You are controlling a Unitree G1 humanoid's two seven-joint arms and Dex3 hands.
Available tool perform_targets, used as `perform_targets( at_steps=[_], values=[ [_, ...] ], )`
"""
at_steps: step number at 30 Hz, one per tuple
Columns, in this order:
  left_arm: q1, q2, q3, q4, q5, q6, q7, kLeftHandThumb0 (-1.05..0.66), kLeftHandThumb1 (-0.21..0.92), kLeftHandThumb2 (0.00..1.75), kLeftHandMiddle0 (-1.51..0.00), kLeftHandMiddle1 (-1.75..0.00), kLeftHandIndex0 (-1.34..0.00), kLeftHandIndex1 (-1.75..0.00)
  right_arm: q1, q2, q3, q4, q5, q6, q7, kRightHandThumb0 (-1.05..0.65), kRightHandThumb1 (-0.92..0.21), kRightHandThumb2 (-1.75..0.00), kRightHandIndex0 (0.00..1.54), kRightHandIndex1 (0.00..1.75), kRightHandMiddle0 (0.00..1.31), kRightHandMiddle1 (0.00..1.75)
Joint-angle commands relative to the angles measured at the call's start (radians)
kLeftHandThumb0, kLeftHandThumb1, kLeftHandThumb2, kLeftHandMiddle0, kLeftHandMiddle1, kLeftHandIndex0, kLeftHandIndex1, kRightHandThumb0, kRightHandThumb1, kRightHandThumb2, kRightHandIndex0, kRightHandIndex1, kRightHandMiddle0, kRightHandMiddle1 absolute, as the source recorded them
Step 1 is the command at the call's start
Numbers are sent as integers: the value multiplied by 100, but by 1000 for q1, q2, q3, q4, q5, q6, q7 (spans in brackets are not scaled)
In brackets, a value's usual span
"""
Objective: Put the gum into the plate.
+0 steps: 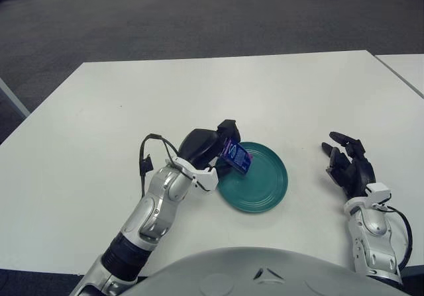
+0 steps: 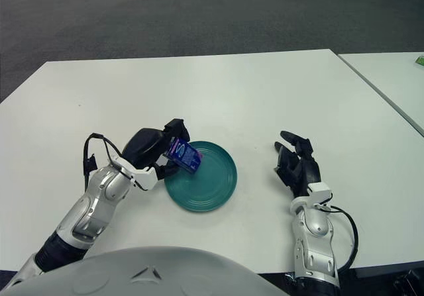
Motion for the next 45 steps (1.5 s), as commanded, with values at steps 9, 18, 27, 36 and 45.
perform_targets(
  at_steps=[9, 18, 27, 36, 45],
  values=[
    [-52, -2, -46, 68, 29, -91, 25, -50, 27, 137, -117, -175, -65, -175, 51, 42, 23, 26, -3, 40, -6, -76, -92, -82, 31, 42, 0, 106],
    [-56, 4, -64, 84, 53, -115, 9, -47, 36, 125, -107, -175, -58, -175, 57, 49, 15, 39, 10, 27, -1, -75, -92, -82, 34, 46, 0, 109],
    [-68, 17, -84, 97, 110, -90, -47, -99, 89, 51, -19, -114, -8, -131, 63, 68, 14, 48, 25, -9, 2, -73, -92, -80, 34, 54, 2, 109],
    [-85, 4, -93, 147, 134, -91, -18, -105, 92, 38, -9, -18, 0, -38, 63, 71, 20, 61, 16, -27, 3, -72, -92, -80, 32, 56, 2, 110],
    [-63, -6, -89, 171, 125, -102, 38, -105, 92, 36, 0, -1, 0, -2, 66, 68, 24, 61, 15, -29, 10, -74, -92, -83, 30, 55, 0, 107]
  ],
)
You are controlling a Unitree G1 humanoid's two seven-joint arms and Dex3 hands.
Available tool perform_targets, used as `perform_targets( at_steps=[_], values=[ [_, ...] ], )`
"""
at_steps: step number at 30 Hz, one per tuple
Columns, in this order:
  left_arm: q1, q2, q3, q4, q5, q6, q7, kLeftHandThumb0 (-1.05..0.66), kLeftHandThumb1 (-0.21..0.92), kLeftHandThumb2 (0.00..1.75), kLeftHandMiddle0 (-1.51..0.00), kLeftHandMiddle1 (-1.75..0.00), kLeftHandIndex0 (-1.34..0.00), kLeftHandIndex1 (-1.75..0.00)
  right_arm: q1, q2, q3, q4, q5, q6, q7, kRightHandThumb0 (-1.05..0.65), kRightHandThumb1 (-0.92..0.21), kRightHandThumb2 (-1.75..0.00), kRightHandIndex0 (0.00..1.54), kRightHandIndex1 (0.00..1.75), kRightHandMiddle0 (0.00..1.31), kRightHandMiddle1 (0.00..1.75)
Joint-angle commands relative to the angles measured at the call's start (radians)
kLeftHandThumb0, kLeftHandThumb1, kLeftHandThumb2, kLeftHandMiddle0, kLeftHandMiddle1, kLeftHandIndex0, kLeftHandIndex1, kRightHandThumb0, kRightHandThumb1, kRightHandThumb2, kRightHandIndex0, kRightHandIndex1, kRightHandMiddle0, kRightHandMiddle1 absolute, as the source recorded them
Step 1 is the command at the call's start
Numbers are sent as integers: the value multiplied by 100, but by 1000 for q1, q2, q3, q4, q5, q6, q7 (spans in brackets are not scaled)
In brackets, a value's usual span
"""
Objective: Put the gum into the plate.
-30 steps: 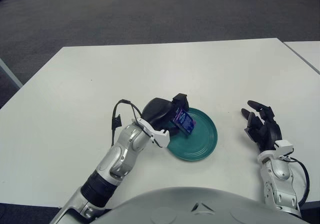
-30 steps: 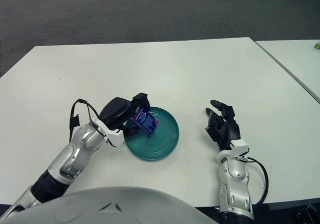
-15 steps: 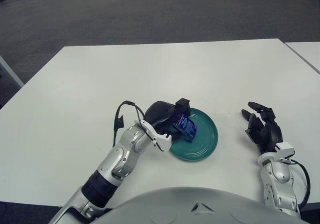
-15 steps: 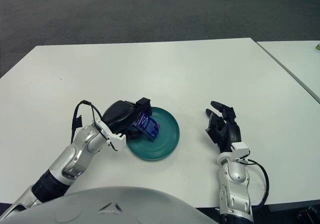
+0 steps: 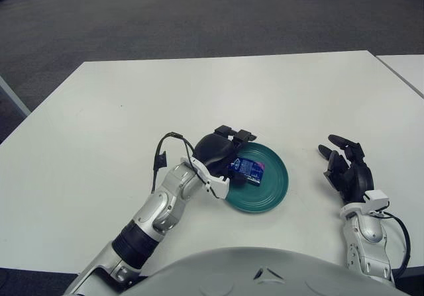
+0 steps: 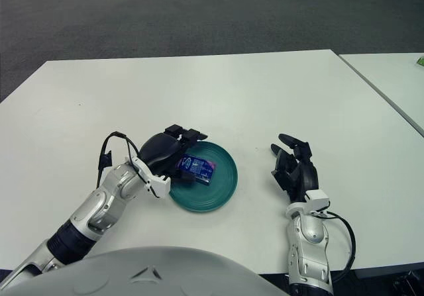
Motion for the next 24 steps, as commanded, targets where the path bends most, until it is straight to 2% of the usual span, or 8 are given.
perform_targets(
  at_steps=[1, 8, 21, 24],
  values=[
    [2, 3, 7, 14, -4, -2, 22, -105, 92, 36, 0, 0, 0, -1, 35, 16, 13, 56, 3, 46, 10, -74, -92, -83, 30, 55, 0, 108],
    [-6, 12, 13, 19, -38, -16, 12, -105, 92, 34, 0, 0, 0, 0, 30, 20, 12, 73, 6, 23, 14, -76, -92, -82, 33, 56, 2, 110],
    [-1, 8, 31, 20, -60, -35, 58, -105, 92, 31, 0, 0, 0, 0, 20, 19, 17, 99, -8, -25, 14, -77, -92, -78, 31, 55, 9, 115],
    [1, 10, 34, 17, -56, -33, 60, -105, 92, 36, 0, 0, 0, 0, 18, 14, 17, 102, -15, -28, 12, -78, -92, -78, 29, 54, 9, 116]
  ],
)
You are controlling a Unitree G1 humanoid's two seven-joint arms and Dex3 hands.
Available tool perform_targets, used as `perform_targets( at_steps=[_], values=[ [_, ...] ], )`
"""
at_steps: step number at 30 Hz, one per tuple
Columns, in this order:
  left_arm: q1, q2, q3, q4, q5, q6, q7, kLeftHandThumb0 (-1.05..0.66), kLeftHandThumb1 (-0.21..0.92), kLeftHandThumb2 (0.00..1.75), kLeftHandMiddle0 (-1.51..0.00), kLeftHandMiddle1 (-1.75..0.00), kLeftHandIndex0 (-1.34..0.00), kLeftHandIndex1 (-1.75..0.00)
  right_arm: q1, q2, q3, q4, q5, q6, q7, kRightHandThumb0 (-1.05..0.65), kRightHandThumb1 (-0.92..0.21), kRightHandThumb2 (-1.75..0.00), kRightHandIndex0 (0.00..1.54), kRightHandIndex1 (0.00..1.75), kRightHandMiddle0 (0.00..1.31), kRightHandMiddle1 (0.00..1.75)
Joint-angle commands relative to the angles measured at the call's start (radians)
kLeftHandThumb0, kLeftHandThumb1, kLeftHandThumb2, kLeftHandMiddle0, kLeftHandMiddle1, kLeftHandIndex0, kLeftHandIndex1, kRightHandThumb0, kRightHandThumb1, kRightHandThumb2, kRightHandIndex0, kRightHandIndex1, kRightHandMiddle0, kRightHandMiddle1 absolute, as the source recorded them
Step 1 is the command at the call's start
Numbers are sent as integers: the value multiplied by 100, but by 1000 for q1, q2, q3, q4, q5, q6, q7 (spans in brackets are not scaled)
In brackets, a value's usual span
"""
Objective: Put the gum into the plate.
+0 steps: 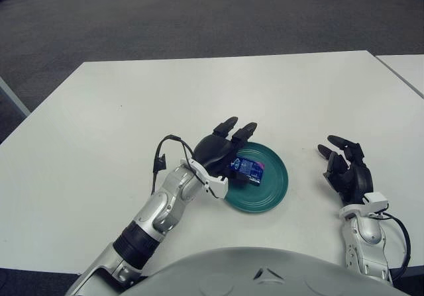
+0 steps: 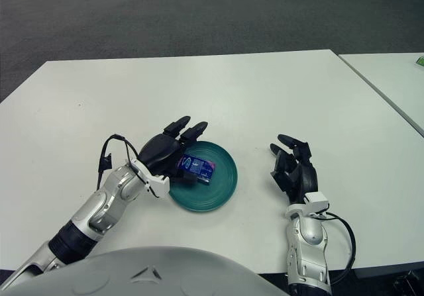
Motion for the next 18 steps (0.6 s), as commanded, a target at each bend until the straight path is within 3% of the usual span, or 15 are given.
perform_targets(
  at_steps=[1, 2, 4, 5, 7, 10, 17, 18],
  values=[
    [-3, 8, 20, -13, 2, 5, 15, -105, 92, 37, 0, 0, 0, 0, 20, 10, 15, 61, -11, 47, 2, -78, -92, -78, 28, 54, 9, 116],
    [4, -4, 27, -18, 0, 27, 15, -105, 92, 40, 0, 0, 0, 0, 19, 9, 15, 63, -15, 47, 1, -78, -92, -79, 28, 54, 9, 116],
    [14, -20, 35, -25, -1, 55, 14, -105, 92, 50, -5, -1, 0, -22, 18, 6, 15, 66, -18, 47, 1, -79, -92, -79, 28, 54, 9, 117],
    [23, -35, 44, -31, -5, 75, 21, -105, 92, 51, -5, -1, 0, -26, 17, 5, 15, 67, -16, 47, 2, -79, -92, -79, 28, 54, 9, 117],
    [39, -59, 60, -40, -14, 105, 40, -105, 92, 54, -18, -4, 0, -64, 16, 5, 15, 68, -14, 48, 4, -78, -92, -79, 28, 54, 9, 117],
    [57, -88, 75, -50, -22, 131, 70, -101, 92, 52, -31, -8, -4, -97, 17, 4, 15, 68, -10, 47, 7, -77, -92, -79, 28, 53, 7, 117],
    [129, -222, 159, -32, -194, 96, 255, -82, 92, 45, -52, -21, -19, -124, 20, 6, 23, 65, -25, 38, -2, -78, -92, -82, 26, 51, 5, 115],
    [153, -250, 191, -31, -278, 79, 258, -80, 92, 43, -52, -26, -22, -126, 20, 5, 24, 64, -27, 38, -2, -78, -92, -82, 26, 51, 5, 115]
  ],
)
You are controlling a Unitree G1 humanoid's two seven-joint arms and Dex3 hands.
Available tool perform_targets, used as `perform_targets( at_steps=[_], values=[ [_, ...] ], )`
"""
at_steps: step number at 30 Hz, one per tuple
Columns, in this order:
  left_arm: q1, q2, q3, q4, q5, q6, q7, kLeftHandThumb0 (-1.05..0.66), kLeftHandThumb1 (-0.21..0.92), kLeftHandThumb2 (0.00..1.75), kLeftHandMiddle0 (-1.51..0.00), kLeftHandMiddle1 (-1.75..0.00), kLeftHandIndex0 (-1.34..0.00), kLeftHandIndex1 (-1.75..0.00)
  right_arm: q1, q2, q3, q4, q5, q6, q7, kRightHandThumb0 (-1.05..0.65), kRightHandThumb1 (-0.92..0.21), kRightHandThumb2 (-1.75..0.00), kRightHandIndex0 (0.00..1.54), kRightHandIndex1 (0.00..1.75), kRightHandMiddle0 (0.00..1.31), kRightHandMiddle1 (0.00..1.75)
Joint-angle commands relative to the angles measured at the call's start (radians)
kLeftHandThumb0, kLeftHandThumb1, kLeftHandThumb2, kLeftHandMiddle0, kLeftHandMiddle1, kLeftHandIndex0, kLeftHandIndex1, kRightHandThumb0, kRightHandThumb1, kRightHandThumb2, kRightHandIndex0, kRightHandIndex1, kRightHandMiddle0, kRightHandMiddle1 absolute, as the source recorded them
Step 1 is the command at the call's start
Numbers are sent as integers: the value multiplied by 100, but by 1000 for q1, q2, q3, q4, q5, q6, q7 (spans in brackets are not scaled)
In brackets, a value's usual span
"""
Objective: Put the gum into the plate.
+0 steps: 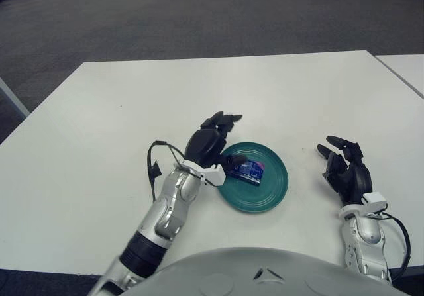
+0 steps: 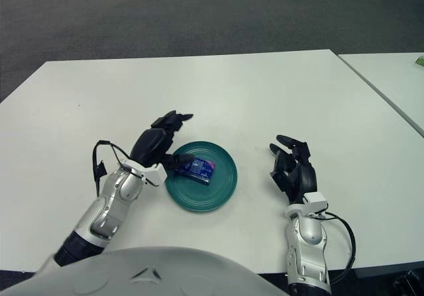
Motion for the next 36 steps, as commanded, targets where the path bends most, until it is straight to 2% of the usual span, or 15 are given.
perform_targets(
  at_steps=[1, 2, 4, 6, 7, 10, 14, 18, 23, 27, 36],
  values=[
    [53, -70, 86, 8, -190, -40, 45, -77, 92, 42, -52, -36, -24, -128, 23, 16, 20, 53, -14, 50, -1, -79, -92, -83, 27, 51, 5, 115],
    [76, -97, 140, 30, -306, -74, 39, -76, 92, 42, -50, -41, -25, -129, 24, 15, 21, 52, -15, 52, 0, -79, -92, -83, 27, 51, 5, 115],
    [96, -123, 213, 71, -449, -124, 29, -72, 92, 45, -50, -59, -30, -134, 24, 14, 22, 50, -14, 54, 0, -79, -92, -83, 27, 51, 5, 115],
    [104, -143, 268, 107, -547, -165, 24, -71, 92, 51, -51, -67, -31, -135, 24, 13, 22, 48, -13, 56, 1, -78, -92, -83, 27, 51, 5, 115],
    [107, -152, 291, 122, -587, -183, 22, -72, 92, 59, -52, -74, -33, -136, 24, 13, 22, 47, -13, 57, 0, -78, -92, -83, 27, 51, 5, 116],
    [111, -184, 322, 137, -652, -211, 35, -73, 92, 71, -54, -84, -36, -135, 24, 12, 22, 45, -13, 59, -1, -78, -92, -83, 27, 51, 6, 116],
    [111, -266, 350, 163, -729, -218, 81, -74, 92, 79, -55, -95, -39, -133, 25, 15, 24, 43, -13, 57, -3, -78, -92, -83, 28, 50, 6, 116],
    [111, -290, 357, 198, -783, -226, 125, -75, 92, 84, -55, -103, -42, -132, 25, 16, 27, 45, -14, 53, -4, -77, -92, -83, 27, 50, 5, 115],
    [124, -280, 344, 204, -801, -238, 163, -75, 92, 85, -54, -112, -45, -134, 26, 16, 30, 48, -18, 50, -7, -76, -92, -83, 27, 49, 5, 115],
    [158, -249, 343, 205, -808, -260, 161, -72, 92, 82, -54, -116, -47, -134, 26, 17, 34, 47, -18, 52, -8, -76, -92, -83, 27, 49, 5, 114],
    [219, -132, 366, 274, -742, -375, 106, -70, 92, 80, -55, -112, -44, -131, 34, 14, 37, 32, 6, 73, 10, -77, -92, -84, 28, 49, 5, 113]
  ],
)
